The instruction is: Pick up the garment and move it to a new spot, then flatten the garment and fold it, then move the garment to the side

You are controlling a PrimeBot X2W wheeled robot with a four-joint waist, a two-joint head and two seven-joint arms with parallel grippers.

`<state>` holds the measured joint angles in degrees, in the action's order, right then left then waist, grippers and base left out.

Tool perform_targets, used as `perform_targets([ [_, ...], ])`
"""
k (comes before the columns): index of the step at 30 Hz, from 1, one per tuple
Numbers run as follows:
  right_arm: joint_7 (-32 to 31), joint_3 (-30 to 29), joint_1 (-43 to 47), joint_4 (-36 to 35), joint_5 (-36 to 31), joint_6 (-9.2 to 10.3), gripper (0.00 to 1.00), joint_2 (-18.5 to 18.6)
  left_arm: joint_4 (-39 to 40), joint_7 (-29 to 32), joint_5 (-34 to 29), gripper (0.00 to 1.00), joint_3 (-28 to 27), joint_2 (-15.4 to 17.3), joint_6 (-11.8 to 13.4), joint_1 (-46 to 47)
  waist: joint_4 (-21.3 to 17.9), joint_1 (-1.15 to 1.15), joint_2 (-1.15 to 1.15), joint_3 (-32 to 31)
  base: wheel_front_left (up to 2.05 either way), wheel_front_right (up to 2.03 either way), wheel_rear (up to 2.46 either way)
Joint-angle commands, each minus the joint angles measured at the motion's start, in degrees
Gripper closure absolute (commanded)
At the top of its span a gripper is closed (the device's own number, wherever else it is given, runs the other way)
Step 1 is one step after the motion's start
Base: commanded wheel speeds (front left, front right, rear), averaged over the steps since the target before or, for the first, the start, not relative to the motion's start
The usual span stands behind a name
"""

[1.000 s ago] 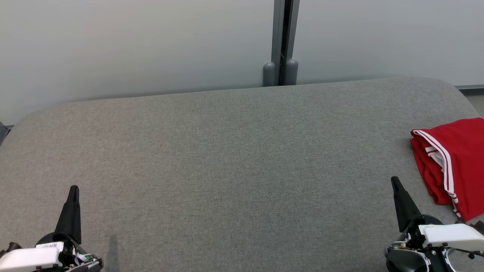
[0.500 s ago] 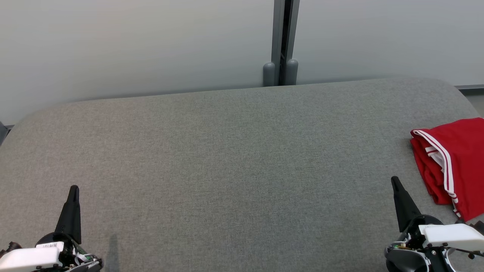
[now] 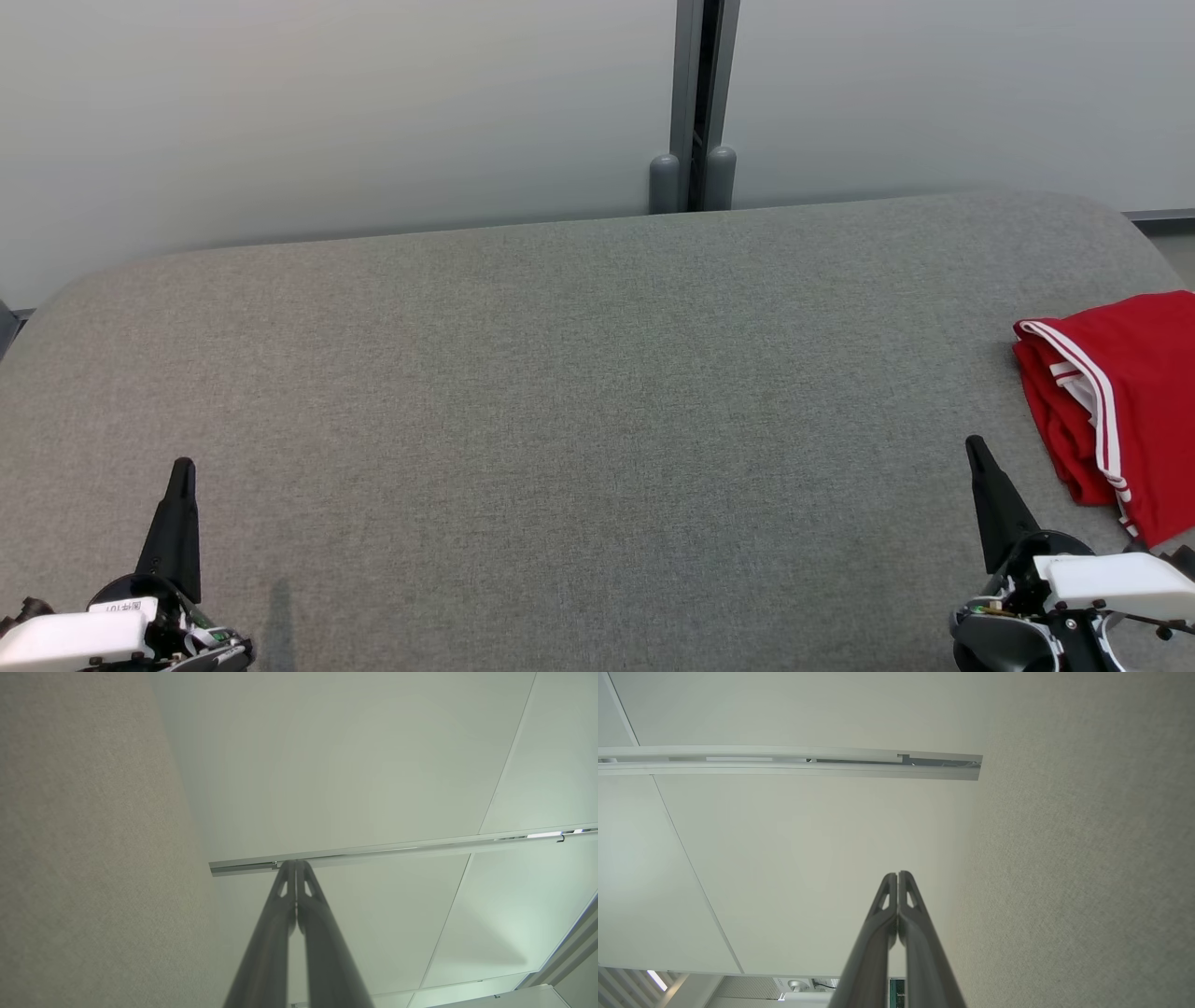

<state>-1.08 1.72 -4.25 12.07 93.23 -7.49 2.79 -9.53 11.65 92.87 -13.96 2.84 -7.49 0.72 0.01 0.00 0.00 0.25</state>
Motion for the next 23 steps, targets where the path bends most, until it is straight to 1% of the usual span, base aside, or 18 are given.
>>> perform_targets([
  [1, -0.29, -0.2, -0.52, 0.14, -0.16, 0.0, 1.0, 0.23, 0.02, 0.14, -0.11, 1.0, -0.28, 0.1, -0.25, 0.94, 0.0, 0.0, 0.0, 0.0, 0.0, 0.0, 0.0],
  [23, -0.25, -0.22, -0.52, 0.14, -0.16, 0.01, 1.0, 0.23, 0.02, 0.21, -0.18, 1.0, -0.32, 0.07, -0.25, 0.96, 0.0, 0.0, 0.0, 0.0, 0.0, 0.0, 0.0],
])
